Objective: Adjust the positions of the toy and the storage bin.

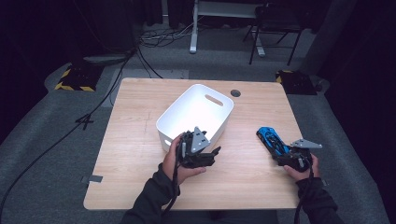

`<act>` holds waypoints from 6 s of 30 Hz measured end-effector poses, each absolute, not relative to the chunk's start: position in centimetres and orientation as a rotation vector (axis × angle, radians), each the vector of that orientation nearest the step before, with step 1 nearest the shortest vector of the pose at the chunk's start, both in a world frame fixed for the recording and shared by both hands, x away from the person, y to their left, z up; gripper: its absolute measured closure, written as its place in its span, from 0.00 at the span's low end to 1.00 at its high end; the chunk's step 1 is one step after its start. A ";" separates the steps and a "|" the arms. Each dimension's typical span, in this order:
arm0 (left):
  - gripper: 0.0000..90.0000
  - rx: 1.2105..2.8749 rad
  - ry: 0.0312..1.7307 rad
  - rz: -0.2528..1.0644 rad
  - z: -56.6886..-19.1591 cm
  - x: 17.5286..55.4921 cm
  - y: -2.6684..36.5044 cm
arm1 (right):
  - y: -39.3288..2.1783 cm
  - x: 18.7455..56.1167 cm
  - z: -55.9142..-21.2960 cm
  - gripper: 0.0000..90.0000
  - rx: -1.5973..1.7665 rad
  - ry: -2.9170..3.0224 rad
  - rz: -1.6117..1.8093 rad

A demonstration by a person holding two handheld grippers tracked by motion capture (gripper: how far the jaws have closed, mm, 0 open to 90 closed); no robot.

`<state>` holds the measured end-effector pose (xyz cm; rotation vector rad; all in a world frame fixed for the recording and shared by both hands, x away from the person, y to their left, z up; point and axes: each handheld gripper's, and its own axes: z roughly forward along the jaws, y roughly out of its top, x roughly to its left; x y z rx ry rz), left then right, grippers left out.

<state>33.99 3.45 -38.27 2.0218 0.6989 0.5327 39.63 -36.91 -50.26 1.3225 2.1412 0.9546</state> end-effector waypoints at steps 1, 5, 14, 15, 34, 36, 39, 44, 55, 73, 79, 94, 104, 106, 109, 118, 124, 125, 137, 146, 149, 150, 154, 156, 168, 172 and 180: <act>0.36 2.024 0.712 0.535 -38.4 34.3 3.0 | -36.9 39.6 -50.3 0.27 1.323 2.139 0.957; 0.41 2.014 0.773 0.557 -38.8 34.8 2.4 | -36.9 39.6 -50.3 0.27 1.326 2.140 0.958; 0.59 1.997 0.879 0.608 -38.8 35.8 3.2 | -36.9 39.6 -50.3 0.27 1.326 2.141 0.957; 0.57 1.994 0.886 0.607 -38.8 36.0 3.3 | -36.9 39.6 -50.3 0.27 1.326 2.142 0.958; 0.94 2.070 0.605 0.346 -38.6 36.4 3.2 | -36.9 39.6 -50.3 0.26 1.325 2.143 0.957; 0.94 2.103 0.521 0.301 -38.4 36.5 3.1 | -36.9 39.6 -50.3 0.26 1.326 2.141 0.958; 0.94 2.132 0.441 0.263 -38.3 36.7 3.1 | -36.9 39.6 -50.3 0.26 1.325 2.142 0.958; 0.95 2.186 0.339 0.294 -38.1 37.0 3.7 | -36.9 39.6 -50.3 0.26 1.325 2.143 0.958; 0.38 1.994 0.618 0.464 -38.4 36.3 6.9 | -36.9 39.6 -50.3 0.26 1.325 2.144 0.960; 0.33 1.719 1.090 0.479 -40.6 38.0 12.5 | -36.9 39.6 -50.3 0.26 1.324 2.146 0.961; 0.37 1.751 1.144 0.480 -40.7 40.9 12.1 | -37.0 39.6 -50.3 0.26 1.323 2.146 0.961; 0.59 1.867 1.067 0.409 -40.6 48.4 11.3 | -37.0 39.6 -50.3 0.26 1.322 2.147 0.962; 0.69 1.925 1.063 0.431 -40.0 52.5 9.2 | -36.9 39.6 -50.3 0.26 1.324 2.146 0.964; 0.71 1.939 1.051 0.444 -39.9 53.1 8.7 | -36.9 39.6 -50.3 0.26 1.323 2.147 0.965; 0.81 1.953 1.043 0.471 -39.7 54.1 8.0 | -37.0 39.6 -50.3 0.26 1.316 2.149 0.965; 0.67 1.938 1.064 0.511 -38.9 54.3 7.7 | -37.0 39.5 -50.3 0.26 1.314 2.151 0.967; 0.60 1.949 0.945 0.540 -37.1 50.9 9.0 | -37.0 39.5 -50.3 0.26 1.313 2.152 0.967; 0.60 1.962 0.930 0.544 -36.8 50.4 9.2 | -37.0 39.5 -50.3 0.26 1.314 2.152 0.968; 0.47 1.989 0.851 0.571 -36.4 44.8 12.1 | -37.0 39.5 -50.3 0.26 1.314 2.151 0.966; 0.33 2.101 0.854 0.571 -39.7 41.8 12.9 | -37.0 39.5 -50.3 0.26 1.314 2.151 0.965; 0.28 2.130 0.858 0.549 -40.8 40.8 13.2 | -37.0 39.5 -50.3 0.26 1.314 2.151 0.965; 0.27 2.131 0.848 0.545 -41.2 40.4 13.3 | -37.0 39.5 -50.3 0.26 1.314 2.151 0.966; 0.22 2.172 0.833 0.519 -42.9 38.9 13.7 | -37.0 39.5 -50.3 0.26 1.316 2.152 0.967; 0.20 2.195 0.815 0.482 -43.9 38.0 13.7 | -37.0 39.5 -50.3 0.26 1.314 2.152 0.968; 0.18 2.381 0.760 0.485 -48.2 34.5 14.9 | -37.0 39.5 -50.3 0.22 1.294 2.175 0.965; 0.18 2.364 0.760 0.471 -48.5 33.8 15.7 | -37.0 39.5 -50.3 0.20 1.298 2.184 0.970; 0.18 2.341 0.780 0.358 -49.6 33.1 16.5 | -37.4 39.2 -50.1 0.22 1.296 2.135 1.038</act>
